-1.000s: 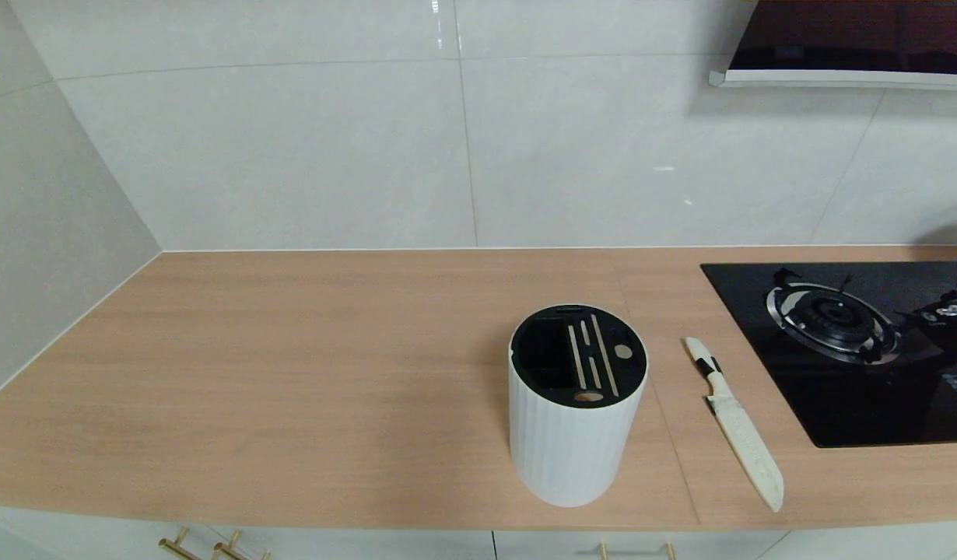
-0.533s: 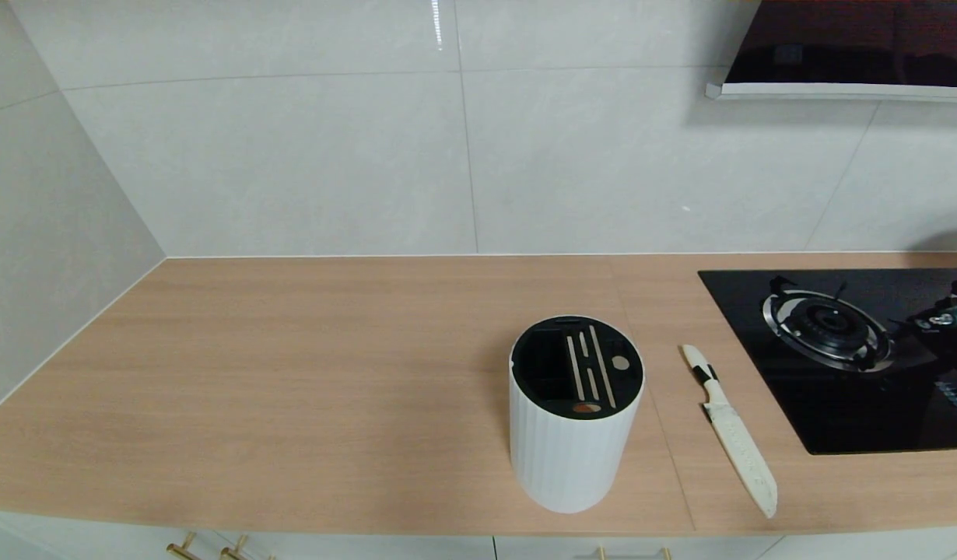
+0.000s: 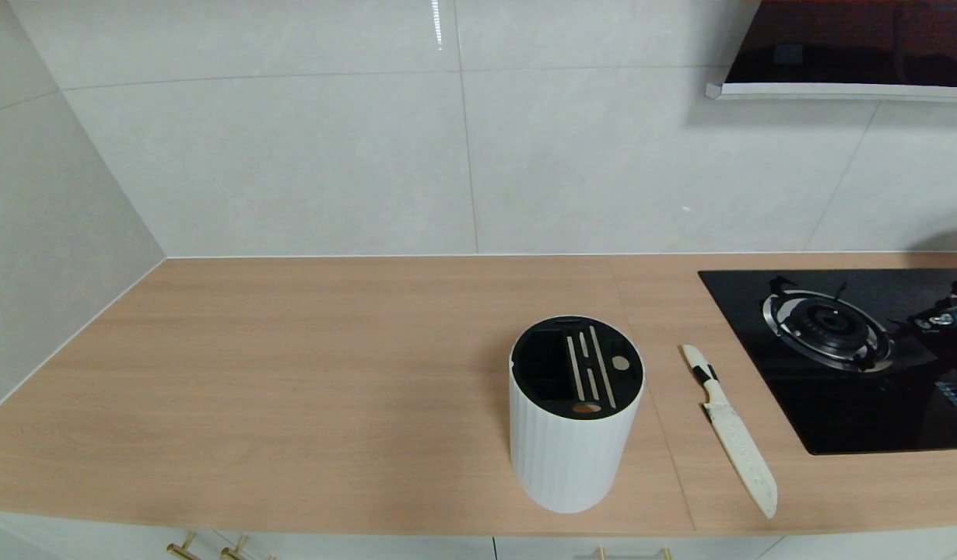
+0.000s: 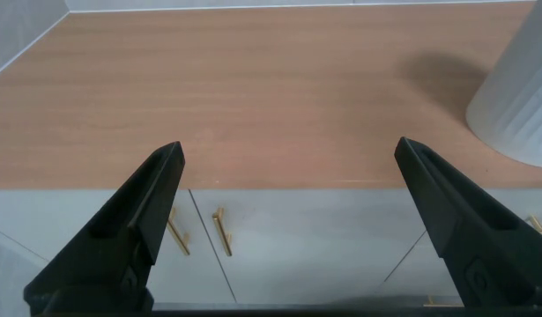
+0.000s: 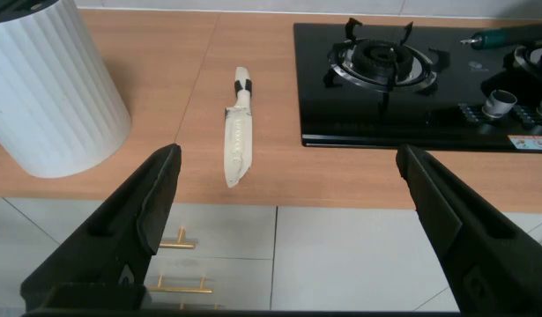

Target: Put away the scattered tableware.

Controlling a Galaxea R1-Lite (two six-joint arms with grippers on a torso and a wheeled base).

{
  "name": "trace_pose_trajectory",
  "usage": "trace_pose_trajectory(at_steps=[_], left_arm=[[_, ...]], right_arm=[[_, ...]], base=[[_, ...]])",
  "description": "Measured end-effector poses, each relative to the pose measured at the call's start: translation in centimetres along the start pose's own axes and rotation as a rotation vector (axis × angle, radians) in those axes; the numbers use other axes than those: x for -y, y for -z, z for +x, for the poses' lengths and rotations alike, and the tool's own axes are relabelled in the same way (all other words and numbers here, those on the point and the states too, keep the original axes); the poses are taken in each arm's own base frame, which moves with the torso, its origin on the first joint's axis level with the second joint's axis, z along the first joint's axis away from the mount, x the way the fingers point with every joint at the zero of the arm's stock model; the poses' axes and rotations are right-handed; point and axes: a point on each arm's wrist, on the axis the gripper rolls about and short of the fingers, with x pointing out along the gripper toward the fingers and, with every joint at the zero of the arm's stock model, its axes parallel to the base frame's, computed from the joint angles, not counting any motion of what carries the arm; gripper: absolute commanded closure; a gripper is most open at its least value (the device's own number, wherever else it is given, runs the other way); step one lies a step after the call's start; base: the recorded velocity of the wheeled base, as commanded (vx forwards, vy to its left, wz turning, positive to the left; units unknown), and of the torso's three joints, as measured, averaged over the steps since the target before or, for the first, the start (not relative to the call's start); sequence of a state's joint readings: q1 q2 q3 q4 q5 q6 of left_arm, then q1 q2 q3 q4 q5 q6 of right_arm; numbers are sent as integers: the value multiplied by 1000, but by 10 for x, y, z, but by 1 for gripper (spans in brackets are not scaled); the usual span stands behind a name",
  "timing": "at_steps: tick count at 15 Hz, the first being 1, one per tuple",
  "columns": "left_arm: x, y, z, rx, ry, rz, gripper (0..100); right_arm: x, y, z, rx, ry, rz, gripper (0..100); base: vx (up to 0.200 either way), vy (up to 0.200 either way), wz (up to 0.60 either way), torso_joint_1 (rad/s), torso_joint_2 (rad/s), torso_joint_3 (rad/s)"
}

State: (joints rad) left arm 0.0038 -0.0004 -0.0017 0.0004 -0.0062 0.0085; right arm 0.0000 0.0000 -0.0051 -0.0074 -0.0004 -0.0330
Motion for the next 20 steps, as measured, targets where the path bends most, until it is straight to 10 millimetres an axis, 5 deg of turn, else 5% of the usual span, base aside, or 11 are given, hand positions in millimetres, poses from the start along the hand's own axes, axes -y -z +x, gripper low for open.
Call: trace_pose_trajectory(at_steps=[4,8,14,20], left_arm=[[0,0,0,0,0,0,0],[0,0,0,0,-1,0,0],[0,0,0,0,0,0,0],[0,0,0,0,0,0,0]], right_arm=[[-1,-31,-5,41,-94,22,0],[-2,-58,20,-150,-196,39,0],[-12,-86,119,-497,-306,49,0],[-32,-55,233,-544,-255,-20,0]], base=[[0,0,0,0,0,0],[0,0,0,0,0,0],[0,0,0,0,0,0],[0,0,0,0,0,0]])
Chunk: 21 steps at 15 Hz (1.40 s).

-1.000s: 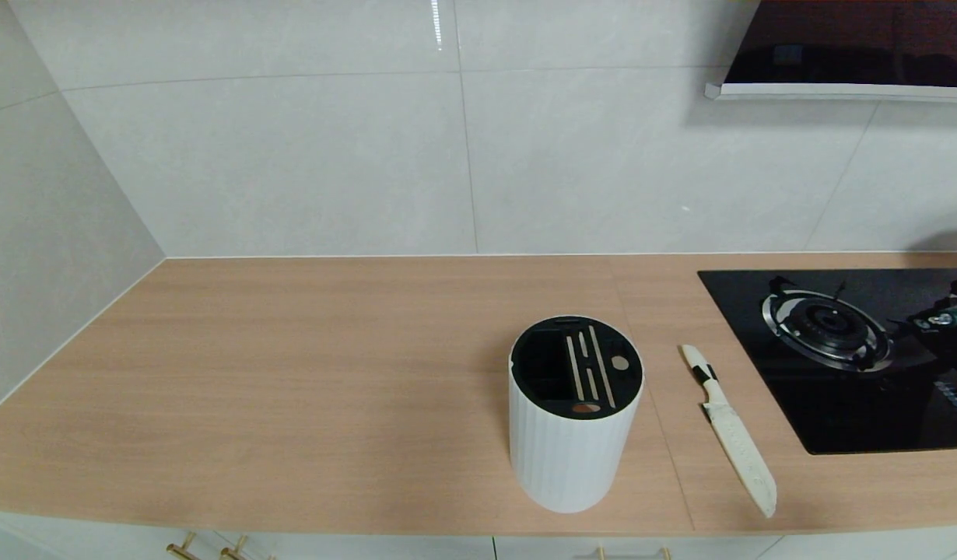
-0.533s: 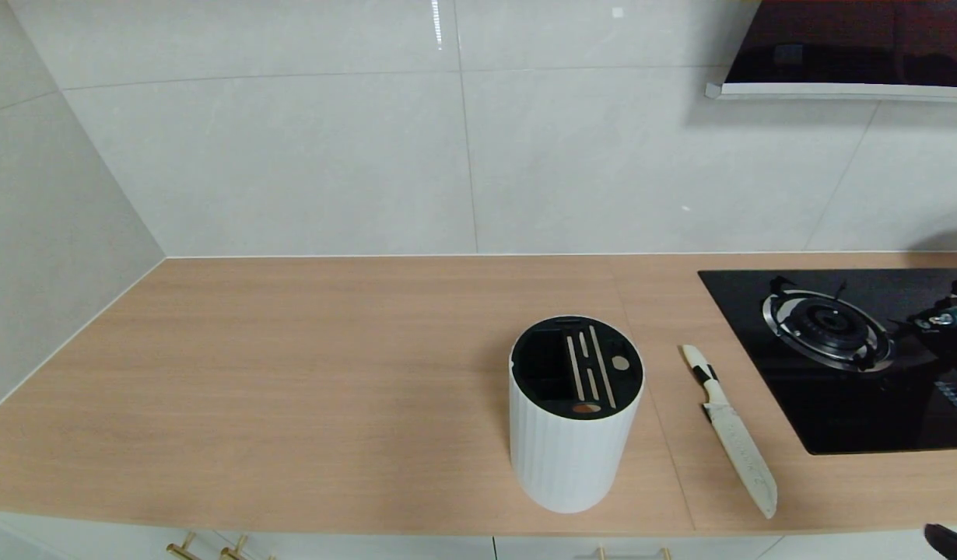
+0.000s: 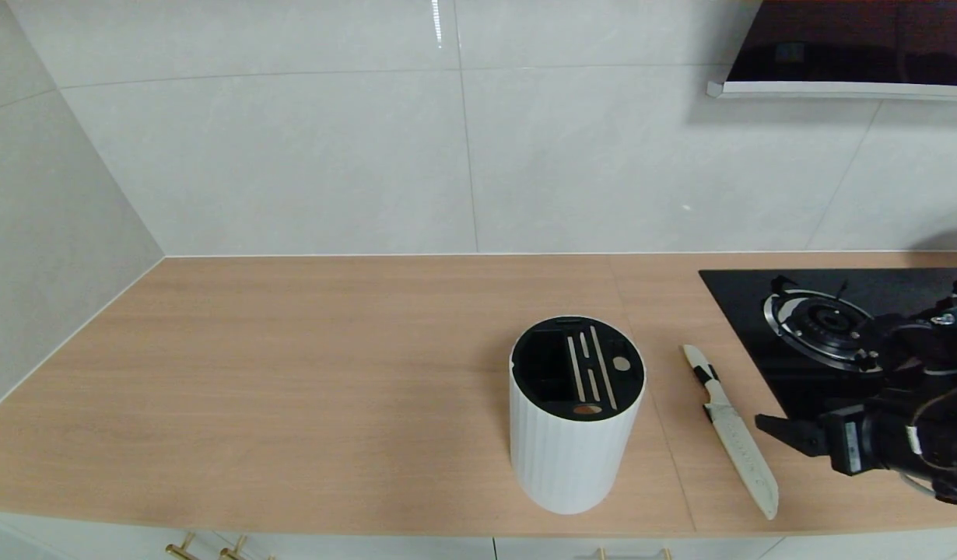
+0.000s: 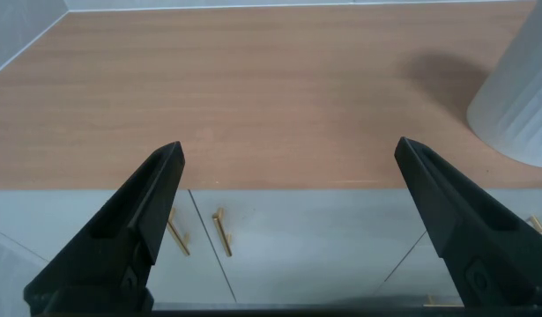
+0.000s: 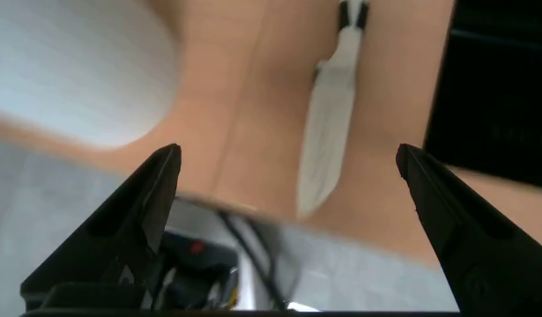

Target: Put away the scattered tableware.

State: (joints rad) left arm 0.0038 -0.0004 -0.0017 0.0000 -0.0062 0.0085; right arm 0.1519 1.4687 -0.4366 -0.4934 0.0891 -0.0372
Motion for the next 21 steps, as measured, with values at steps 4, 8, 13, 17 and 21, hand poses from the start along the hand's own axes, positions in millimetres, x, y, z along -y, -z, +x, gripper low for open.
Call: trace_pose_trajectory(at_steps=[4,8,13,17,21], left_arm=[[0,0,0,0,0,0,0],[0,0,0,0,-1,1,0],[0,0,0,0,-1,0,0],[0,0,0,0,-1,0,0],[0,0,0,0,0,0,0]], right_arm=[[-3,4,61,-15,37,-36,0],[-4,17,98,-4,56,-44,0],[5,33,123,-16,87,-30,0],[12,42,135,-26,103,-18,0],[14,45,142,-36,106,-7,0]], base=[[0,0,0,0,0,0],[0,0,0,0,0,0],[0,0,0,0,0,0],[0,0,0,0,0,0],[0,0,0,0,0,0]])
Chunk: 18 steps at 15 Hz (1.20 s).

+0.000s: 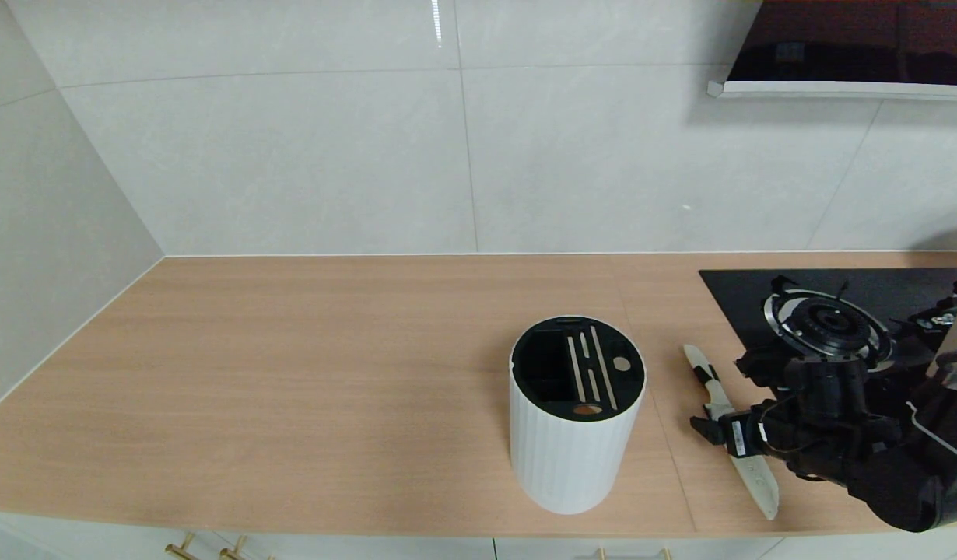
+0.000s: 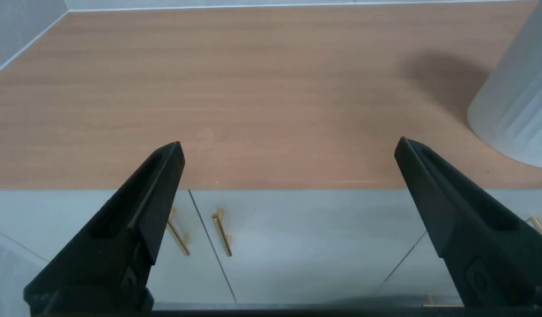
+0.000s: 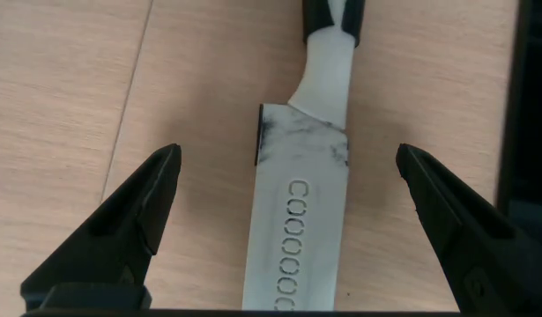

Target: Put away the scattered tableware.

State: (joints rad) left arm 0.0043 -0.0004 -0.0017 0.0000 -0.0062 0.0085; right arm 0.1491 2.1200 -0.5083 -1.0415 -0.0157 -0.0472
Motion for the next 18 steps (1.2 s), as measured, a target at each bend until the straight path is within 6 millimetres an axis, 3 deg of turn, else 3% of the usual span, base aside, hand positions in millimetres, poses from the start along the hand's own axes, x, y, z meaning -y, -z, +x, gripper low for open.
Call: trace_pose_trajectory(at_steps=[13,14,18], left_arm=[[0,0,0,0,0,0,0],[0,0,0,0,0,0,0],[0,0,0,0,0,0,0]], right_arm=[[3,3,16,15,8,61,0],[3,4,17,19,10,61,100],[3,8,20,8,13,58,100]], base=[[0,0,0,0,0,0],[0,0,0,0,0,0],[0,0,0,0,0,0]])
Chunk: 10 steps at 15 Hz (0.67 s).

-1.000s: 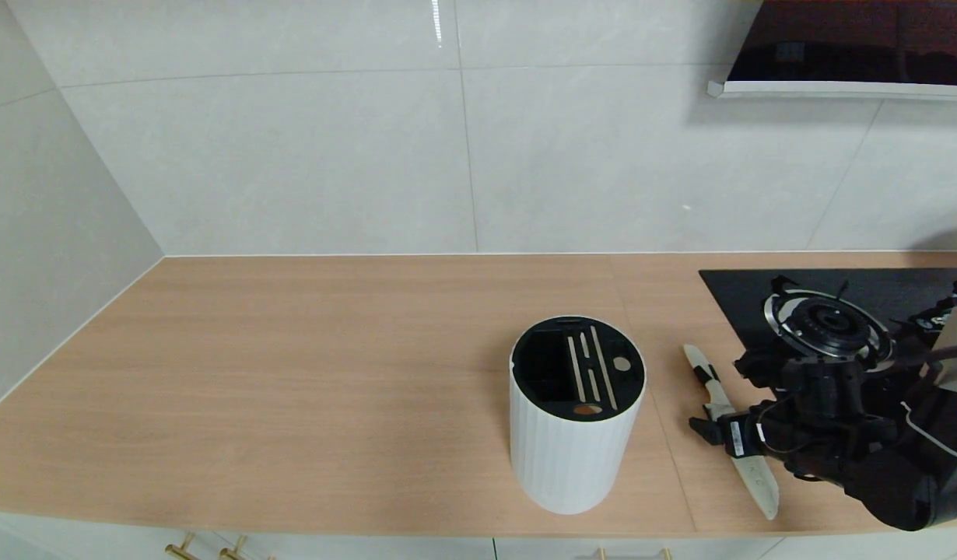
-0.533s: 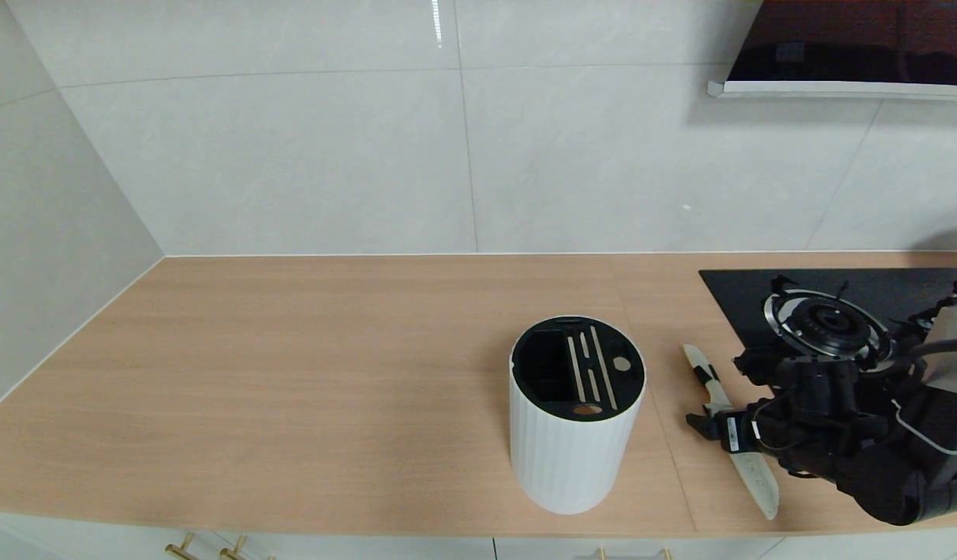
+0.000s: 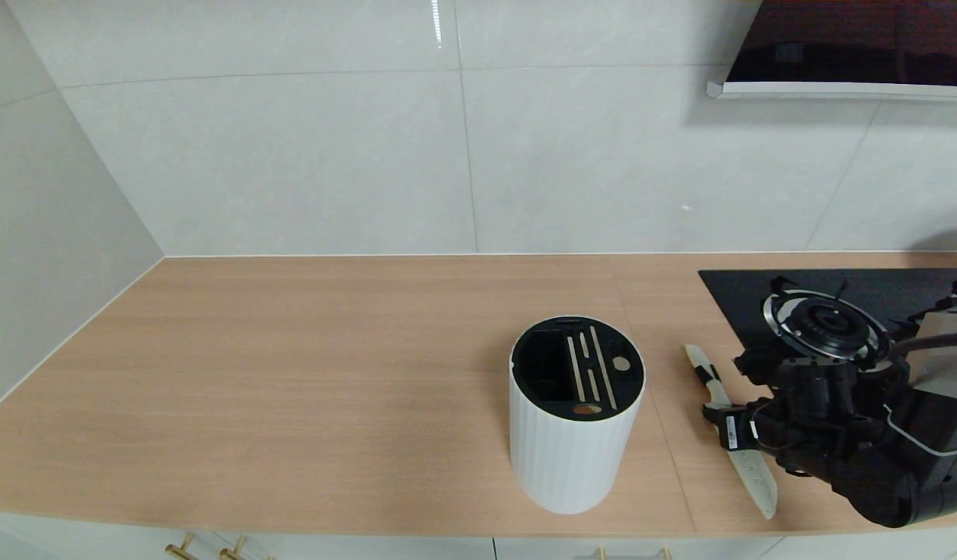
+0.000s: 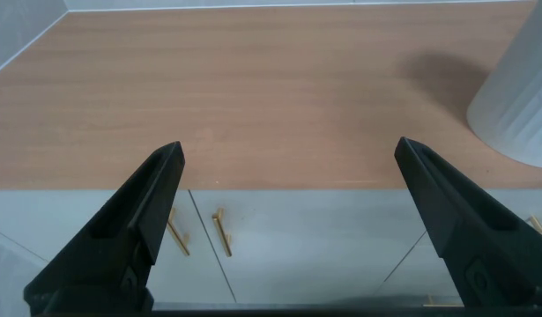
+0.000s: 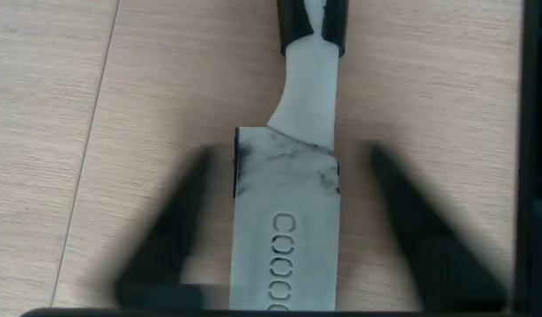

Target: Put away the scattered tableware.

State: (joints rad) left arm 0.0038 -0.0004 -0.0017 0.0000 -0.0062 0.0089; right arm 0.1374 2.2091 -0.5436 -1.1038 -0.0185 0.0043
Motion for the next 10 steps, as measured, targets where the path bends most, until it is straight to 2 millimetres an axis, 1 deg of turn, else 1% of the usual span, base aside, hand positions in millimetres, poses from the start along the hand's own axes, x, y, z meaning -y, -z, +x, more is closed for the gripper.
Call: trace_pose_trajectory(at_steps=[6,8,10], left_arm=[[0,0,0,0,-1,-1,0],[0,0,0,0,0,-7,0],[0,0,0,0,-1,-8,0]], right_arm=[[0,-2,-2,5,1,3,100],[2,-9,-8,25,6,7,100],[5,-24,-21,74,14,15,100]], base=[[0,0,0,0,0,0],[0,0,0,0,0,0],[0,0,0,0,0,0]])
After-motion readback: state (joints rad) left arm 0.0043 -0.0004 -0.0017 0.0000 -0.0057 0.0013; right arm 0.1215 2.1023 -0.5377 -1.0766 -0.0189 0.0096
